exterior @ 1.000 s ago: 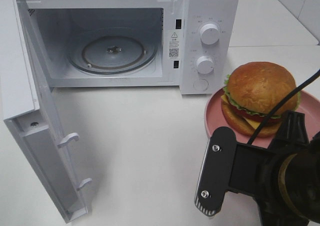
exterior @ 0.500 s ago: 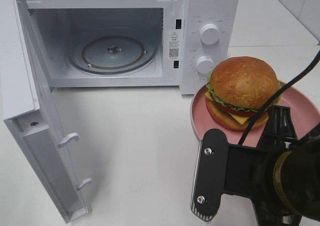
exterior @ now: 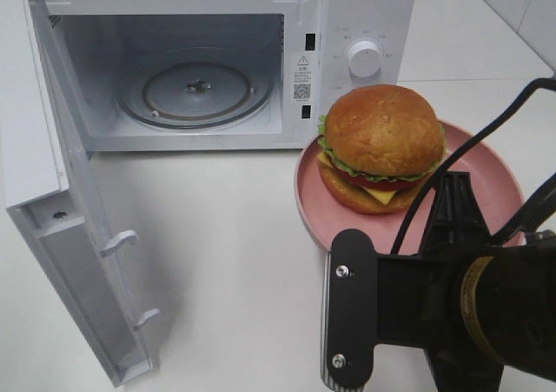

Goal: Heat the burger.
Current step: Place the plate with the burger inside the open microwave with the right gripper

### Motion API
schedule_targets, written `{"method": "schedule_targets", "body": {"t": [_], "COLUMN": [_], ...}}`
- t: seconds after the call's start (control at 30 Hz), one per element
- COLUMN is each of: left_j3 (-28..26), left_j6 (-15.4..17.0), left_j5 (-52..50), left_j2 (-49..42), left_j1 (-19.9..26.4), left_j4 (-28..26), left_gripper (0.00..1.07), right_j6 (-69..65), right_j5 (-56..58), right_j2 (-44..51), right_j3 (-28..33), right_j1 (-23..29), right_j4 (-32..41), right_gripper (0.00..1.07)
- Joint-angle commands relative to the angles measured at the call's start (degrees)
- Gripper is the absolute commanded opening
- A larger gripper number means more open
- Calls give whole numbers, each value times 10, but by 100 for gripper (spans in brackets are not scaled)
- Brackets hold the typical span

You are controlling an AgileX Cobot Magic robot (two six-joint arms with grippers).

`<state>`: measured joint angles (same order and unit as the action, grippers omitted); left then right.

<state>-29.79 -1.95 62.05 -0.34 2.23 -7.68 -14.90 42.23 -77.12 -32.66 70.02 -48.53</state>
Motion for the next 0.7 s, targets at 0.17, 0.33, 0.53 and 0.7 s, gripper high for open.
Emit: {"method": "schedule_targets", "body": {"t": [0.17, 0.33, 0.53, 0.7], "left_j3": [2, 2, 2, 2], "left_j6": [-1, -1, -1, -1], "left_j5": [-9, -9, -9, -9], "left_j2": [-9, -9, -9, -9], "left_j1": [2, 2, 2, 2], "left_j4": [-3, -3, -3, -3], "left_gripper": [93, 93, 93, 93], "right_j6": [59, 99, 134, 155], "right_j5": [-46, -55, -62, -91], "right_j2": [6, 6, 7, 13], "right_j3": [-1, -1, -1, -1], "right_j1": [-1, -1, -1, -1], "right_j4": [-34, -33, -32, -32], "right_gripper": [0, 0, 0, 0]}}
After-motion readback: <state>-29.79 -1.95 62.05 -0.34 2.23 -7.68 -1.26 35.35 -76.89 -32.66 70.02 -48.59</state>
